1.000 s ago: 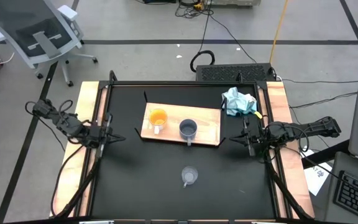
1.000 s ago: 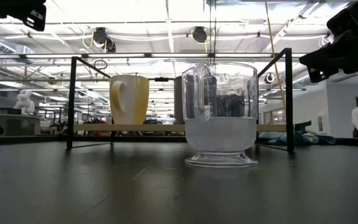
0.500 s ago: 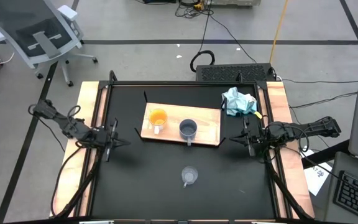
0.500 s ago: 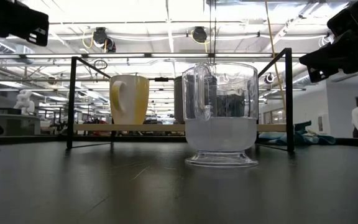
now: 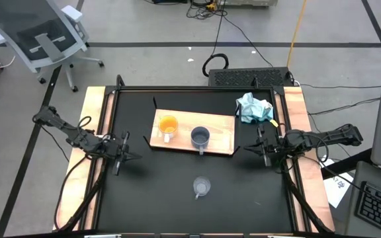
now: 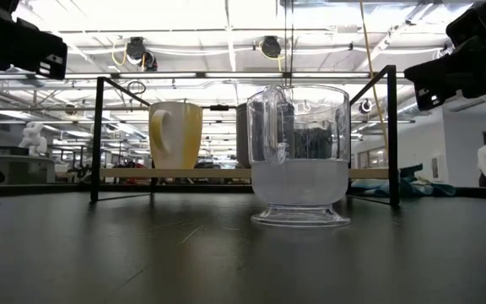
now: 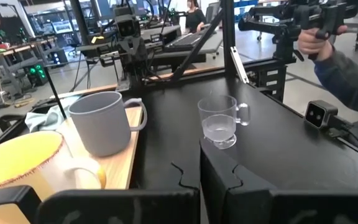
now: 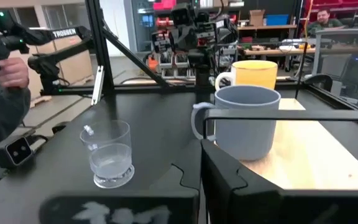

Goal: Stack small to large cups/mugs on shelf
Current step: Put the transparent mug on the shelf

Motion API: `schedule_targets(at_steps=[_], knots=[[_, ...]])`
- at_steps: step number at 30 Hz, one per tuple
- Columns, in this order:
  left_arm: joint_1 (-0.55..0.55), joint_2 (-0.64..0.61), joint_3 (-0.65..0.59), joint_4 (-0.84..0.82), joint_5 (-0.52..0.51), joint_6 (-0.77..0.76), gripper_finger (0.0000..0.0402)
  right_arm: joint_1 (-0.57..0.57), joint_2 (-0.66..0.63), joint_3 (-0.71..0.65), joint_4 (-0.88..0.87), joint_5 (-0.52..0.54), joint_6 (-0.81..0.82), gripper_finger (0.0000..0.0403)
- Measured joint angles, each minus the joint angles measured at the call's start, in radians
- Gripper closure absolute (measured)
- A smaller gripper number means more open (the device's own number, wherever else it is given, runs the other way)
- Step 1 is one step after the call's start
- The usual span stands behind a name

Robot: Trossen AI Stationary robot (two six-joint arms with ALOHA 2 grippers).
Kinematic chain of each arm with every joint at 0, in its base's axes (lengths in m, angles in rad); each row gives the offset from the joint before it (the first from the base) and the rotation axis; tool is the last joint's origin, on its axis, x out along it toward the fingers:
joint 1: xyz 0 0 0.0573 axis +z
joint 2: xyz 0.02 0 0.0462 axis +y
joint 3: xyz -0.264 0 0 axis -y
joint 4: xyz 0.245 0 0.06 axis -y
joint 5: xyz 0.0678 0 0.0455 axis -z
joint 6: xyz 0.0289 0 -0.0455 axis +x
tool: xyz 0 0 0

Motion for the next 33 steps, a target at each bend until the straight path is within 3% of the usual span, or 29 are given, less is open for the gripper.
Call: schedule_targets(at_steps=[14,19,22,33], knots=[[0.0,0.0,0.0,-0.014,0.001,-0.011,0.0393,0.0,0.001,-0.003,0.089,-0.008,-0.049,0.0403],[0.0,0.0,0.0,-0.015,0.0,-0.011,0.0392,0.0,0.024,-0.004,0.208,-0.164,-0.052,0.0403],[0.0,0.001,0.0,-0.017,0.0,-0.008,0.0392,0.0,0.064,-0.004,0.271,-0.207,-0.05,0.0403],[0.0,0.002,0.0,-0.04,0.0,0.021,0.0392,0.0,0.336,0.037,0.45,-0.209,-0.026,0.0403]])
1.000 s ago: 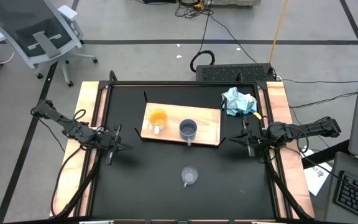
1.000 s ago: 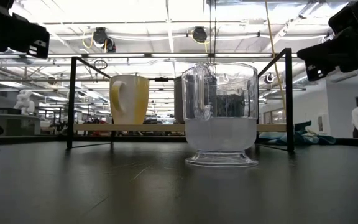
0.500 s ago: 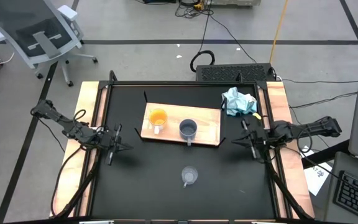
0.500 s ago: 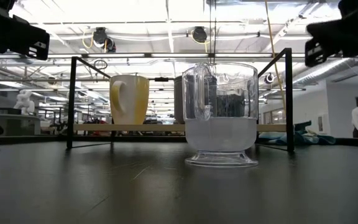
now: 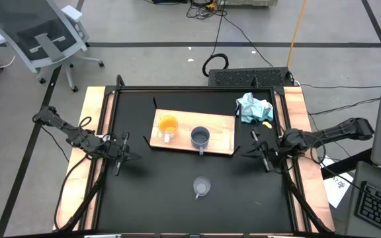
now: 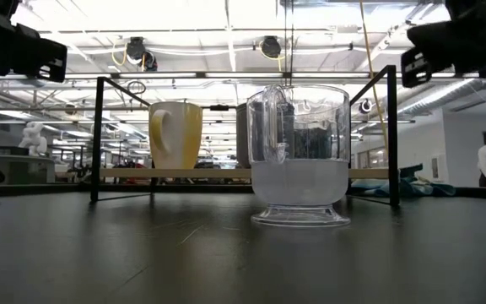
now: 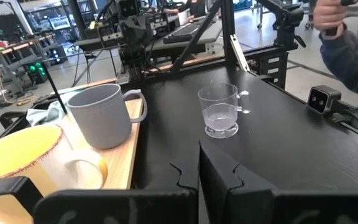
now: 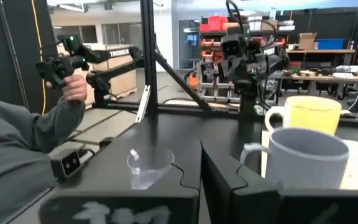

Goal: Stack small to large cups/mugs on shelf
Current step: Put the transparent mug on the shelf

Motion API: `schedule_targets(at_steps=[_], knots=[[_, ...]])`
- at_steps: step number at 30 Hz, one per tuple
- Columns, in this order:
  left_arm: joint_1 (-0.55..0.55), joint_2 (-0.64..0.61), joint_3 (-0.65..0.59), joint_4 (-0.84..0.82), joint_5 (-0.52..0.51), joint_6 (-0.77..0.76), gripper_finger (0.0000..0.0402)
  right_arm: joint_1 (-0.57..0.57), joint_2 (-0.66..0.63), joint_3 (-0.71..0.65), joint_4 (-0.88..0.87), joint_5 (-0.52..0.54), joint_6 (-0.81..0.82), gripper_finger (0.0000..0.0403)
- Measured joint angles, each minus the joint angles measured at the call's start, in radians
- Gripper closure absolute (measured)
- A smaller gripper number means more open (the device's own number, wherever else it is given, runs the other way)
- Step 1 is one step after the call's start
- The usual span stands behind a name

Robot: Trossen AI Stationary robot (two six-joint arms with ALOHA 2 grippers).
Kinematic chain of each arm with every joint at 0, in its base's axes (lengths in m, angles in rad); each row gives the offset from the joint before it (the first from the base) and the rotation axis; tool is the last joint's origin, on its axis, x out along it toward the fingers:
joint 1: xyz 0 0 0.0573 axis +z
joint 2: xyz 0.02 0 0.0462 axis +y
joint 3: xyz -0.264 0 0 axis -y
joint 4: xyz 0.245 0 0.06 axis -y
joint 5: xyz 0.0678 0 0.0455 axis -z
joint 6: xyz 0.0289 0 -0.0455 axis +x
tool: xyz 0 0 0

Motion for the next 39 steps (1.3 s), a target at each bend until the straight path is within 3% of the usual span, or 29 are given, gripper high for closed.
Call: schedule_targets(at_steps=[11,20,23,39], knots=[[0.0,0.0,0.0,-0.03,0.0,-0.017,0.0391,0.0,0.214,0.076,0.085,-0.031,-0.003,0.0403],[0.0,0.0,0.0,-0.024,0.0,-0.029,0.0392,0.0,0.25,0.078,0.116,-0.034,-0.001,0.0403],[0.0,0.0,0.0,-0.023,0.0,-0.029,0.0392,0.006,0.272,0.09,0.114,-0.095,-0.002,0.0403],[0.0,0.0,0.0,-0.02,-0.001,-0.039,0.0391,0.173,0.654,0.438,0.077,-0.105,-0.082,0.0403]])
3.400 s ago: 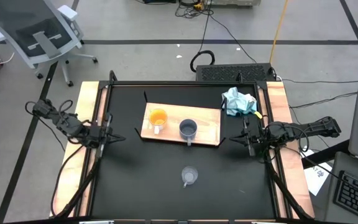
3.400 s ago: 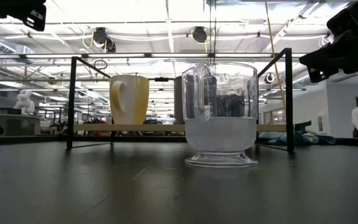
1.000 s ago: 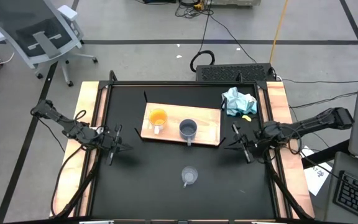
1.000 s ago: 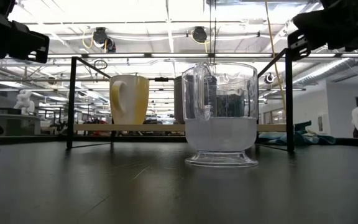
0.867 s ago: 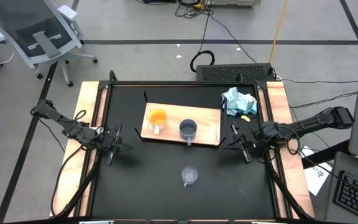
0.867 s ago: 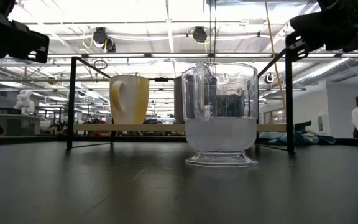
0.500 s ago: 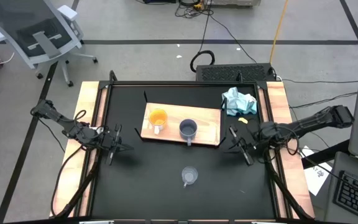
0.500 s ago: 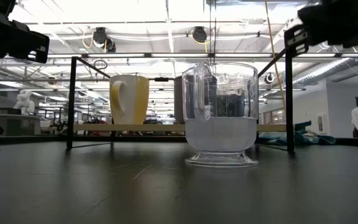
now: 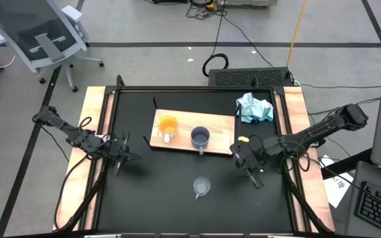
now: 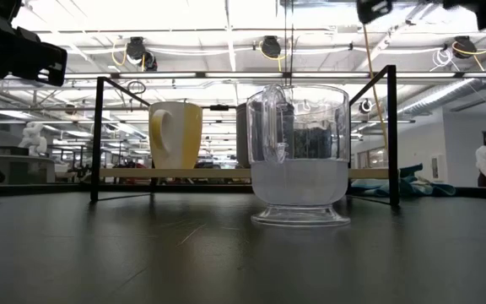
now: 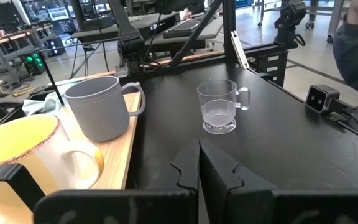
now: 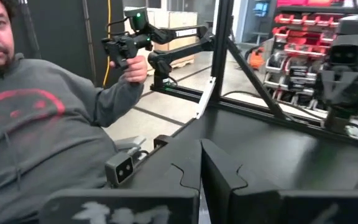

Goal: Stack small to large cups/mugs on shelf
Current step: Put the transparent mug on the shelf

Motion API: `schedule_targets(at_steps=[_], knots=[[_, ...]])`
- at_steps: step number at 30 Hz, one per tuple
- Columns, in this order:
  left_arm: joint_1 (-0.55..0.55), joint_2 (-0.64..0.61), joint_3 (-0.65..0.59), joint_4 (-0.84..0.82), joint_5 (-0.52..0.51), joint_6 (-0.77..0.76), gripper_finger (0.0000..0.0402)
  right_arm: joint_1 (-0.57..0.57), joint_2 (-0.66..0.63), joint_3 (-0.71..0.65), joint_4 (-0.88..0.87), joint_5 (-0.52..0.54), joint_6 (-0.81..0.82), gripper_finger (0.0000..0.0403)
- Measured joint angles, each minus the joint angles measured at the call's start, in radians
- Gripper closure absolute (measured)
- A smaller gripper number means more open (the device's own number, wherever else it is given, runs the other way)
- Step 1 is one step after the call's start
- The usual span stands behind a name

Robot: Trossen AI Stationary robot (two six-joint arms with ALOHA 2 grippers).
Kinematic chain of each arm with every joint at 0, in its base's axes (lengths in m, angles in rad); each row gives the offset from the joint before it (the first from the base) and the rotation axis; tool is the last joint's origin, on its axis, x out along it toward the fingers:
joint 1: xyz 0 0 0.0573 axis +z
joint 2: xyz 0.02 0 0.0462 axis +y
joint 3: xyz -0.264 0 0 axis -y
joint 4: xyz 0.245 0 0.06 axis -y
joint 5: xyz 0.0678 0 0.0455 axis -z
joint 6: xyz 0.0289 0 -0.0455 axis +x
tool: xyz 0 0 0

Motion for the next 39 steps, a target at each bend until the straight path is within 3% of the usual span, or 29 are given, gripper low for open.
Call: schedule_targets(at_steps=[11,17,23,31,39], knots=[[0.0,0.0,0.0,-0.001,0.0,-0.005,0.0392,0.011,0.198,0.166,0.0,0.0,-0.004,0.0403],[0.0,0.0,0.0,-0.007,0.001,-0.005,0.0392,0.011,0.226,0.175,0.014,0.0,-0.018,0.0403],[0.0,0.0,0.0,-0.006,0.0,-0.005,0.0391,0.011,0.243,0.176,0.143,0.008,-0.057,0.0403],[0.0,0.0,0.0,-0.006,0.0,-0.005,0.0392,0.009,0.279,0.176,0.252,0.331,-0.086,0.0403],[0.0,0.0,0.0,-0.008,0.0,-0.005,0.0391,0.007,0.36,0.211,0.286,0.344,-0.102,0.0403]])
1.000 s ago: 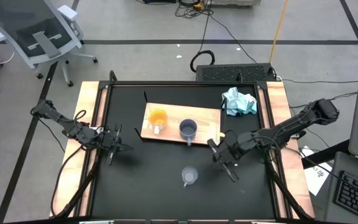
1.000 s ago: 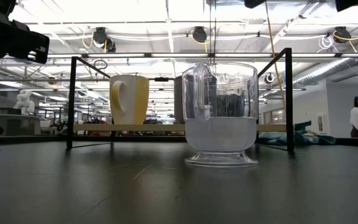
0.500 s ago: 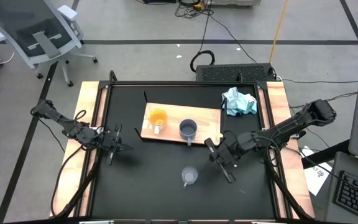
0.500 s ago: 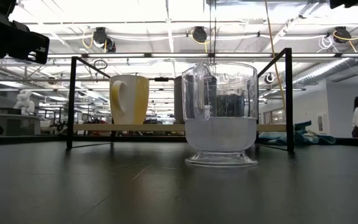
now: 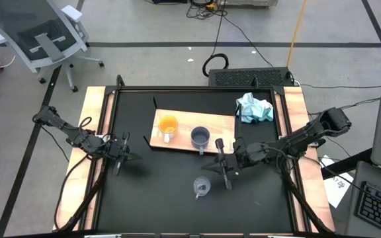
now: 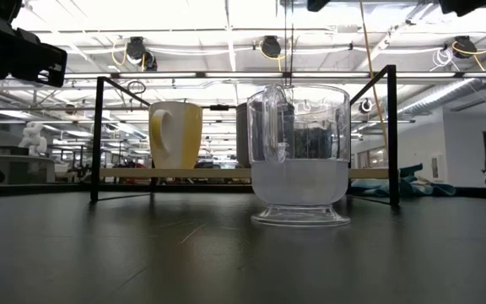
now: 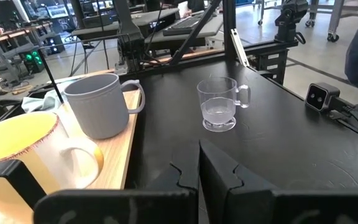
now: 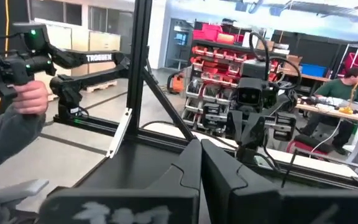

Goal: Stack small to large cups/mugs on shelf
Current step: Put the transparent mug on the shelf

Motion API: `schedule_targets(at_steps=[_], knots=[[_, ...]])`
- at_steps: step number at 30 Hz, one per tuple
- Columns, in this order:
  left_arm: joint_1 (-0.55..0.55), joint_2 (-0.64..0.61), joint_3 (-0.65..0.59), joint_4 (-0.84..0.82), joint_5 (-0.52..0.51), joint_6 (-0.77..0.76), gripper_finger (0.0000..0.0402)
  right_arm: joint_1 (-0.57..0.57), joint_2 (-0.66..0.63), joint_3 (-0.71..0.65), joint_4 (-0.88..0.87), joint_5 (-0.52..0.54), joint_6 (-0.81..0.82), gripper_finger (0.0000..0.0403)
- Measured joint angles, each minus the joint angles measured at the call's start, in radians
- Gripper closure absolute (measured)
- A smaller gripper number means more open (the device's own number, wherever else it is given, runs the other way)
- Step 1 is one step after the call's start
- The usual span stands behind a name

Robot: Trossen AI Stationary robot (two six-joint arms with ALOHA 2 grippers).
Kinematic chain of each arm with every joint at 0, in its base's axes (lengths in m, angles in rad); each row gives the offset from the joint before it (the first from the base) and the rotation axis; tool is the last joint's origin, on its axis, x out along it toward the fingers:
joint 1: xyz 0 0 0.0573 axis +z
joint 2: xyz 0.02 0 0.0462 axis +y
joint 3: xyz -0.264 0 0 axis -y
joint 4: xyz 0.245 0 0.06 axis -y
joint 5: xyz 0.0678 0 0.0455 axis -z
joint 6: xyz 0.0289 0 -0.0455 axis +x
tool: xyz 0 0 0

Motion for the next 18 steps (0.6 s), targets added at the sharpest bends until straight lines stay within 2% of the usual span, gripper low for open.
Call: schedule_targets(at_steps=[8,13,18], knots=[[0.0,0.0,0.0,0.0,0.0,-0.002,0.0391,0.005,0.111,0.183,-0.235,-0.022,0.0,0.0403],[0.0,0.0,0.0,-0.002,0.0,-0.002,0.0392,0.005,0.126,0.199,-0.202,-0.103,0.008,0.0403],[0.0,0.0,0.0,-0.027,0.0,-0.014,0.0391,0.004,0.124,0.199,-0.187,-0.108,0.018,0.0403]])
